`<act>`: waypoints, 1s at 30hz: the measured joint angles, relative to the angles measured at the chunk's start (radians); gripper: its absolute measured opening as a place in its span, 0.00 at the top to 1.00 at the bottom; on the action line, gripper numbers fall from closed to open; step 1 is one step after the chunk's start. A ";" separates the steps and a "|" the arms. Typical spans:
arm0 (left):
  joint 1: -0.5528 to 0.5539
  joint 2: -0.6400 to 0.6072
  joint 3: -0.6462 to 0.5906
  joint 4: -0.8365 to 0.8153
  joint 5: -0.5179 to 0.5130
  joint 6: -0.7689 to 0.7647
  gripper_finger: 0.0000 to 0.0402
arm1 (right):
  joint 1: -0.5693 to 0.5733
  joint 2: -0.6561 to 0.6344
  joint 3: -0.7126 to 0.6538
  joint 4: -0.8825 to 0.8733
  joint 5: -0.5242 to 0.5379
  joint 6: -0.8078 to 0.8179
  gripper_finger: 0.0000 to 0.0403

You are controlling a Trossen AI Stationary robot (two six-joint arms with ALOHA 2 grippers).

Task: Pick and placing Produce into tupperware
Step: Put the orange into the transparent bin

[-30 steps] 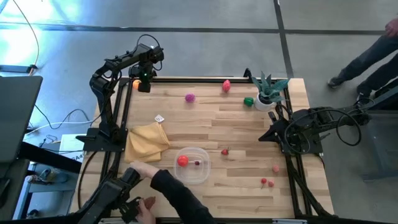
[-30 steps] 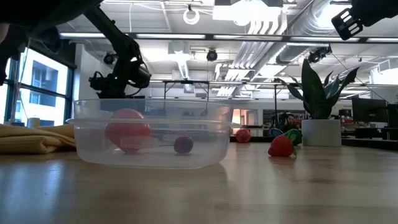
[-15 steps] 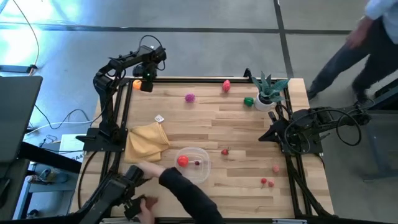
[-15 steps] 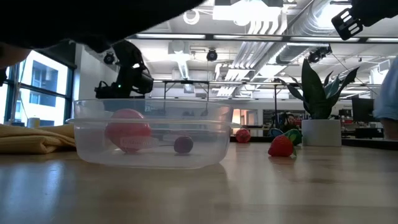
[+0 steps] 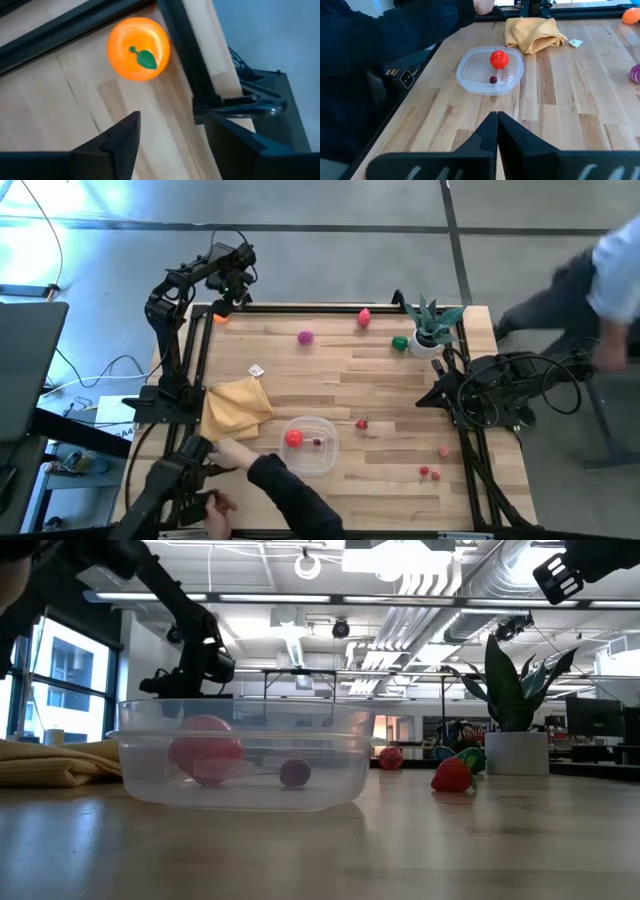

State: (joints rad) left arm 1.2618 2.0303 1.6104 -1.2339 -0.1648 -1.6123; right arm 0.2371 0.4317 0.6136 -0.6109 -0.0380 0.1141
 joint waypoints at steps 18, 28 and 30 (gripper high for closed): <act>0.037 0.000 -0.068 0.012 0.023 -0.151 0.54 | 0.000 0.000 0.000 0.000 0.000 -0.001 1.00; 0.034 0.006 -0.054 0.014 0.019 -0.038 0.55 | 0.000 0.000 0.000 0.000 0.000 -0.001 1.00; 0.034 0.005 -0.037 0.003 0.026 -0.015 0.55 | 0.000 0.000 0.000 0.000 0.000 0.001 1.00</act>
State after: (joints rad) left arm 1.2957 2.0350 1.5735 -1.2308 -0.1383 -1.6273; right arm 0.2371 0.4318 0.6137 -0.6108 -0.0377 0.1149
